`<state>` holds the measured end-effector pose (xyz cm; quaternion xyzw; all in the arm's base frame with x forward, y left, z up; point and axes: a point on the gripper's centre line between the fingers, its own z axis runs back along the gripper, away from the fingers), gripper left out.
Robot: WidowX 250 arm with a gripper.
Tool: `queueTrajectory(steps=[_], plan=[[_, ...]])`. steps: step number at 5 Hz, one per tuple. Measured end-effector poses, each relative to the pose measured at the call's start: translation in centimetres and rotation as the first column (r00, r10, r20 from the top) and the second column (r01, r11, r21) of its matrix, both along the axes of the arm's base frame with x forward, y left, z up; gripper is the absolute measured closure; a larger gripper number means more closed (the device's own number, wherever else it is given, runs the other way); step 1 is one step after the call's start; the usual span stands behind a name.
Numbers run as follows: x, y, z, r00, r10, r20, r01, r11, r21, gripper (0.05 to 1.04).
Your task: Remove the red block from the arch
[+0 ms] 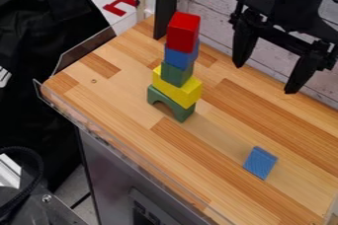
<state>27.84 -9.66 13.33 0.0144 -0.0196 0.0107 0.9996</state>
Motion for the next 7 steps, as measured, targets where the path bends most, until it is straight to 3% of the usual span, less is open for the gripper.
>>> queueTrajectory(steps=[1,4,5,7], plan=[[-0.2,0.1,-0.8,1.0,0.001,-0.028,-0.001,1.0,0.012,0.084],[1.5,1.7,1.5,0.999,0.008,0.041,-0.011,0.997,0.073,0.084],[2.0,3.6,3.0,0.996,0.039,0.084,-0.045,0.997,0.063,0.084],[2.5,7.1,4.1,0.992,0.107,0.061,-0.108,0.994,0.029,0.084]])
